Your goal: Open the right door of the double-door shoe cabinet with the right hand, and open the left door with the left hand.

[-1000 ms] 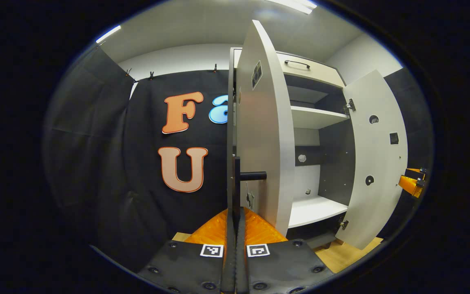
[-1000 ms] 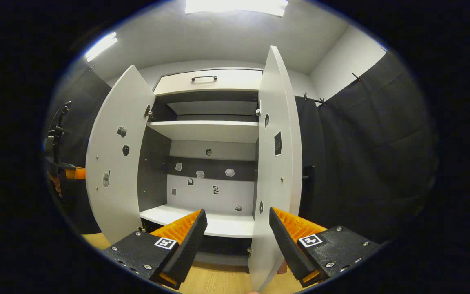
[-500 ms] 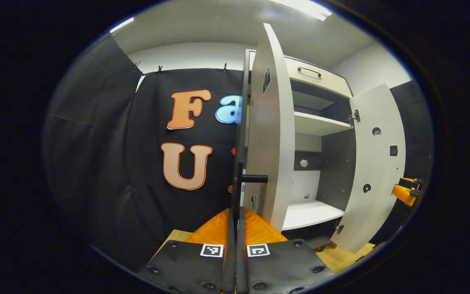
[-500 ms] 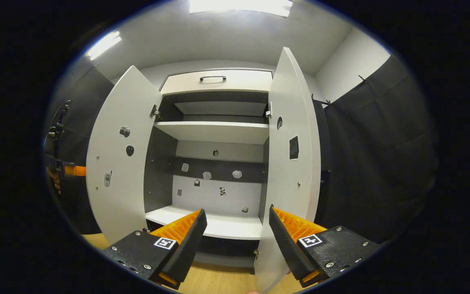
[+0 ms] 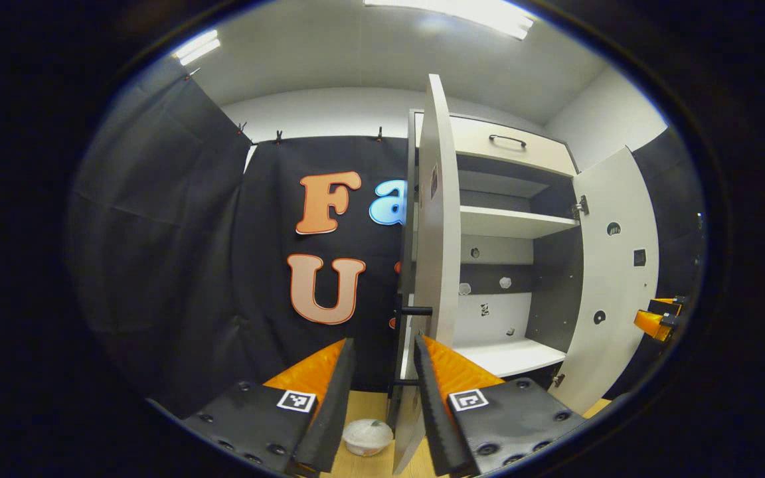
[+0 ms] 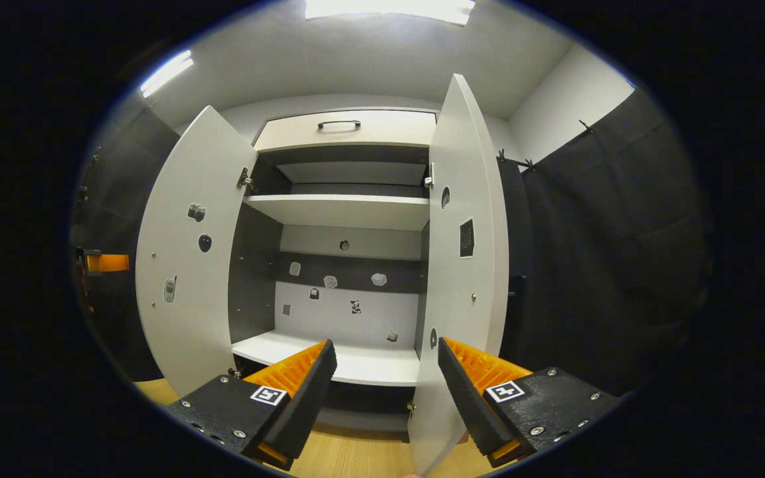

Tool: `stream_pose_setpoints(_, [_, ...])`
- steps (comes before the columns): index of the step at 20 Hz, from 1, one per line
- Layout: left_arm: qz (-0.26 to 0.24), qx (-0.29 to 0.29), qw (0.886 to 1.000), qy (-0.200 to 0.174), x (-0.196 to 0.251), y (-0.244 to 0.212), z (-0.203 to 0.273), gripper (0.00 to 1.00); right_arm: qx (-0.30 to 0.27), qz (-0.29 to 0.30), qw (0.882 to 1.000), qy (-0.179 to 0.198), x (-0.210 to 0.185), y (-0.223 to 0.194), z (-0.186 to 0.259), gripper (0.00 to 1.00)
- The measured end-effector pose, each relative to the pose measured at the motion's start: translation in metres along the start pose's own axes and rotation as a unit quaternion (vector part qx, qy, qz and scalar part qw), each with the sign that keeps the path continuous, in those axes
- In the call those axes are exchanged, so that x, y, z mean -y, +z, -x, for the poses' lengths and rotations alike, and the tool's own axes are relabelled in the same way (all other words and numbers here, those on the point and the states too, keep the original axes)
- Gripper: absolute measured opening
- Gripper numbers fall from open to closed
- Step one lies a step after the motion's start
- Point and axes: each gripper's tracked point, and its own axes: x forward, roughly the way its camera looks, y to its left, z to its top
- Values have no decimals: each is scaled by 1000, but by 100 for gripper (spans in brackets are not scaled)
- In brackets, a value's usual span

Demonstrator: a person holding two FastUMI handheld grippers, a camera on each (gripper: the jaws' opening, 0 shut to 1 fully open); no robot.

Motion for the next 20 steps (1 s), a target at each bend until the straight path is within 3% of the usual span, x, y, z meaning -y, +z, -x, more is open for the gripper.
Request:
stream_pose_setpoints(4, [10, -6, 1000, -6, 6, 0, 6, 94, -7, -11, 1000, -8, 9, 7, 6, 93])
stream_pose_setpoints(20, [24, -7, 1000, 8, 9, 2, 12, 96, 5, -13, 1000, -11, 19, 21, 14, 93])
